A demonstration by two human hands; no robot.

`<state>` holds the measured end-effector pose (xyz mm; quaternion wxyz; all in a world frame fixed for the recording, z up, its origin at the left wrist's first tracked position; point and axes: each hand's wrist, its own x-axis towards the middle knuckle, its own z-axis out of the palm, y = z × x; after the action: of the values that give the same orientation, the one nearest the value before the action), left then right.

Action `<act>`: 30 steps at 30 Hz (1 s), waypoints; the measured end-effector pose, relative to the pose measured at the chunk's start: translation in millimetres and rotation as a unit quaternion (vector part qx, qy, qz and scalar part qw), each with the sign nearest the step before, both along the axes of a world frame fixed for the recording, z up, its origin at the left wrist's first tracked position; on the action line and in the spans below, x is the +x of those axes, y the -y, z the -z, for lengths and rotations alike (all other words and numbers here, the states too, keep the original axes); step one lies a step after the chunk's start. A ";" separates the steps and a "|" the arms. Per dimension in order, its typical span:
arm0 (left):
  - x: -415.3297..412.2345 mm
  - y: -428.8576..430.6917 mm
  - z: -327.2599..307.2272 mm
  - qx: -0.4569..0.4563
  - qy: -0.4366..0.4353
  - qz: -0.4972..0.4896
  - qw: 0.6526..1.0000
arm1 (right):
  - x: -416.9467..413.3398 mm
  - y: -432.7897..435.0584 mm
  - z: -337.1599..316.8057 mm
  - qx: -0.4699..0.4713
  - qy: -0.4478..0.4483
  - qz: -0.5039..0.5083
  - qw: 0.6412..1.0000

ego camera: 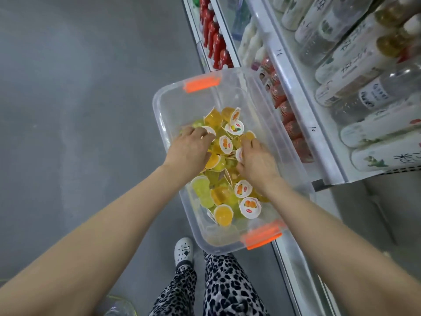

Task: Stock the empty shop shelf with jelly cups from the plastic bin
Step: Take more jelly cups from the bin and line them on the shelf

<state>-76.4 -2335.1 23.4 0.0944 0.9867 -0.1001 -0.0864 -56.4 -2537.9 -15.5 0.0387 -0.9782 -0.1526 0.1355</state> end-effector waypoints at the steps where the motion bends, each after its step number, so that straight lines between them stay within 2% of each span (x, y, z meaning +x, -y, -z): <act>1: 6.7 5.7 -0.1 0.001 -0.011 0.006 1.000 | -6.3 3.8 -5.2 0.008 0.006 0.006 1.000; 5: 35.9 34.5 12.7 0.017 -0.058 0.029 0.998 | -32.2 21.2 -14.5 0.039 0.017 0.036 0.998; 9: 55.3 56.5 43.1 0.076 -0.125 0.050 0.988 | -44.1 30.5 -14.9 0.062 0.011 0.062 0.996; 14: 56.6 60.3 62.9 0.099 -0.096 0.049 0.989 | -48.7 32.5 -16.2 0.083 0.001 0.082 0.993; 18: 54.0 55.2 46.3 0.034 -0.088 0.008 0.996 | -54.7 35.4 -27.0 0.113 0.004 0.106 0.988; 24: 23.1 46.7 -3.7 -0.137 -0.051 -0.027 0.989 | -77.3 42.3 -62.9 0.168 0.049 0.158 0.972; 27: 1.0 44.3 -27.5 -0.197 -0.031 -0.021 0.980 | -94.9 49.5 -84.1 0.209 0.071 0.190 0.956; 30: -22.5 45.2 -50.1 -0.239 -0.008 0.017 0.971 | -118.0 60.4 -102.0 0.203 0.122 0.216 0.947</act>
<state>-99.0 -2380.3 73.5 0.3272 0.9328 -0.1343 -0.0699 -174.3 -2598.2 86.5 0.2462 -0.9681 0.0345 -0.0308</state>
